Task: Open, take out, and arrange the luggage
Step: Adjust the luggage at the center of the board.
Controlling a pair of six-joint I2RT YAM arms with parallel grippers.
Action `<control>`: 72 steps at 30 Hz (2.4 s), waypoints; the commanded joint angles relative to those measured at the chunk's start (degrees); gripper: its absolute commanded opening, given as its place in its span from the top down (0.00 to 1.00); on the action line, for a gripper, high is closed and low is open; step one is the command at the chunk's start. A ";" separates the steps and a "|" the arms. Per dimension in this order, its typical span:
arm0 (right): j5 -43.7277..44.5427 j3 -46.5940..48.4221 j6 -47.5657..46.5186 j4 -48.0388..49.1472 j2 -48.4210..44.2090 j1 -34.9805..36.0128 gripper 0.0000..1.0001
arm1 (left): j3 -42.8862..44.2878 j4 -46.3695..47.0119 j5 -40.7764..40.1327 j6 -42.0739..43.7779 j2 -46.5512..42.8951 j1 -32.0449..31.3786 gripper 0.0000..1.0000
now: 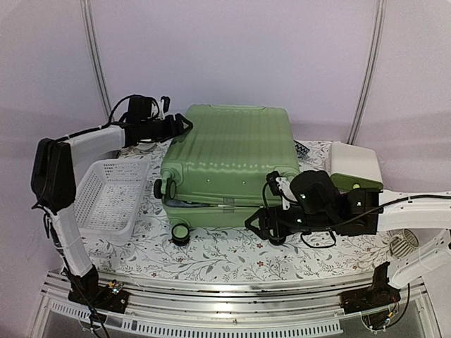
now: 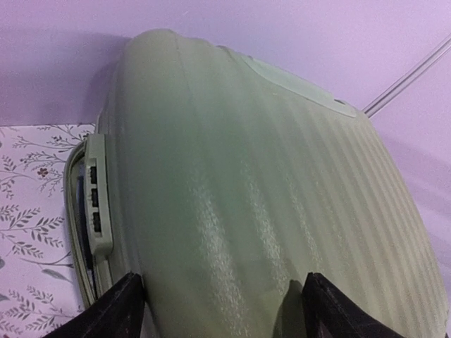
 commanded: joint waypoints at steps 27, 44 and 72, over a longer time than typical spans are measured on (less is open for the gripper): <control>-2.67 -3.24 -2.90 -0.46 -13.71 -15.22 0.13 | -35.24 1.99 -4.93 4.49 -48.88 -20.57 0.23; -11.84 17.11 -10.17 3.74 13.55 -2.94 0.19 | -53.82 13.57 -30.00 -2.28 -48.14 -48.00 0.30; -3.30 -6.34 -7.09 0.20 -14.46 -8.51 0.09 | -55.00 38.82 -35.62 -6.62 -22.91 -51.68 0.58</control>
